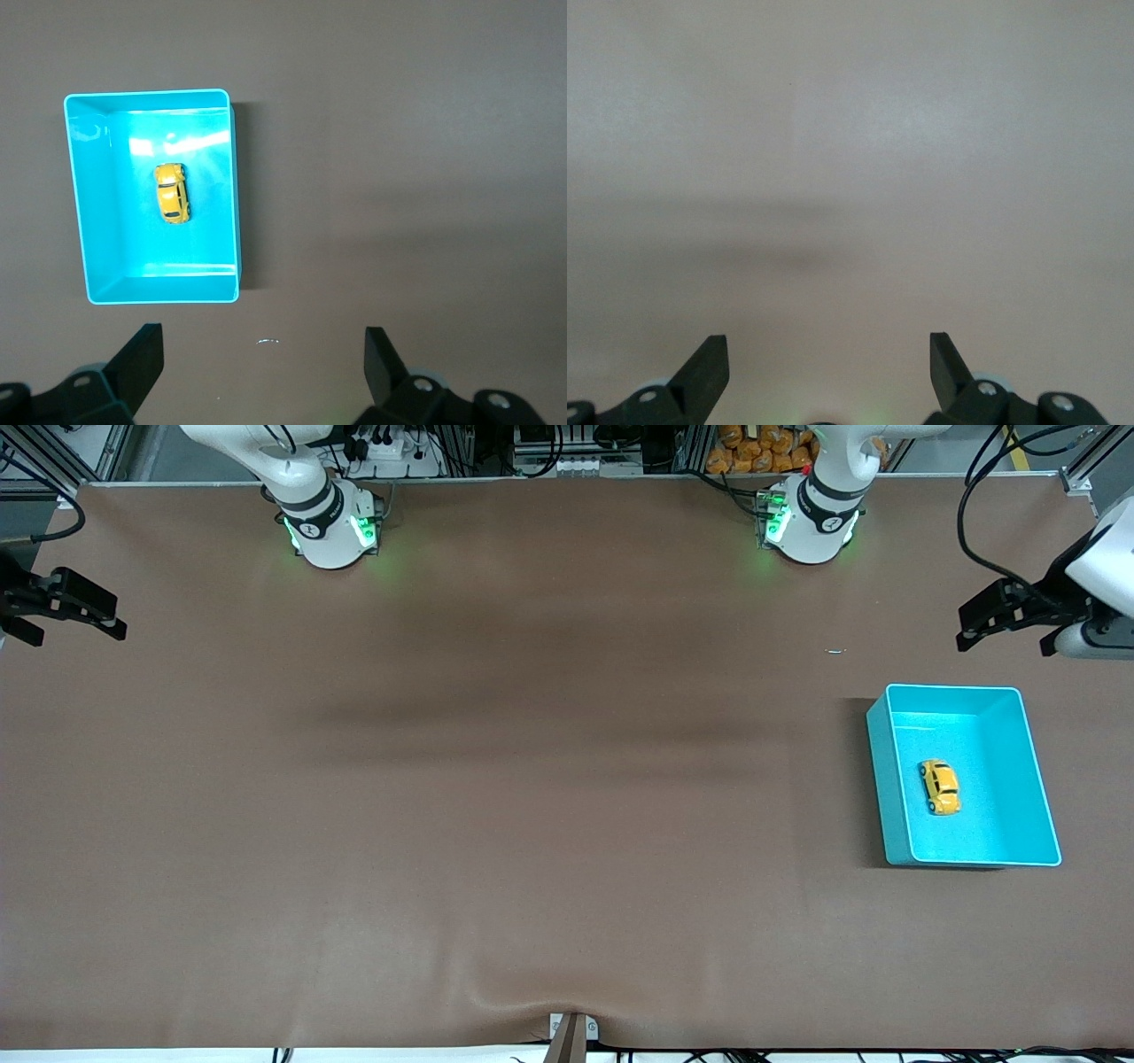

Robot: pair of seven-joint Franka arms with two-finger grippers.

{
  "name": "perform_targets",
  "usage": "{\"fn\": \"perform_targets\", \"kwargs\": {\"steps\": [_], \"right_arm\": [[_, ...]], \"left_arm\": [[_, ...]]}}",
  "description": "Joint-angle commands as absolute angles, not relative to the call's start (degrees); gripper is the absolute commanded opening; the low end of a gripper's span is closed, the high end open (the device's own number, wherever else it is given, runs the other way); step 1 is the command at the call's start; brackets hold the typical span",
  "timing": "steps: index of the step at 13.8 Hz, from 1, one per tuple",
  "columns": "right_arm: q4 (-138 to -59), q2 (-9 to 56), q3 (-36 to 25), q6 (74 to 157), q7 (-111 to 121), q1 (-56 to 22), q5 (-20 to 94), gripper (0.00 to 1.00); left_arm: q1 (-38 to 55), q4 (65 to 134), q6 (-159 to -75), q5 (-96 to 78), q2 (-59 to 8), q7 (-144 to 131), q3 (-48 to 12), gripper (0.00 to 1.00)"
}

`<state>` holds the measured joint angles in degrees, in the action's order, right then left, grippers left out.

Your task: Wind and store yellow beetle car

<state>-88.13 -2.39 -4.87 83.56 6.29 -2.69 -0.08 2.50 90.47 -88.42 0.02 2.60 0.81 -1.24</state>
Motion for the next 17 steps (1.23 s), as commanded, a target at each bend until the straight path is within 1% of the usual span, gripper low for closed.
{"fn": "perform_targets", "kwargs": {"steps": [1,17], "right_arm": [[-88.15,-2.46,-4.48,83.58,5.71,-2.11,0.62,1.00],[-87.80,-1.58,-4.31,84.99,5.98,-2.64,0.18,1.00]], "left_arm": [[1.23,89.38,-86.84,1.23,2.29,3.60,-1.32,1.00],[1.41,90.26,-85.61,1.23,2.20,3.08,-1.49,1.00]]}}
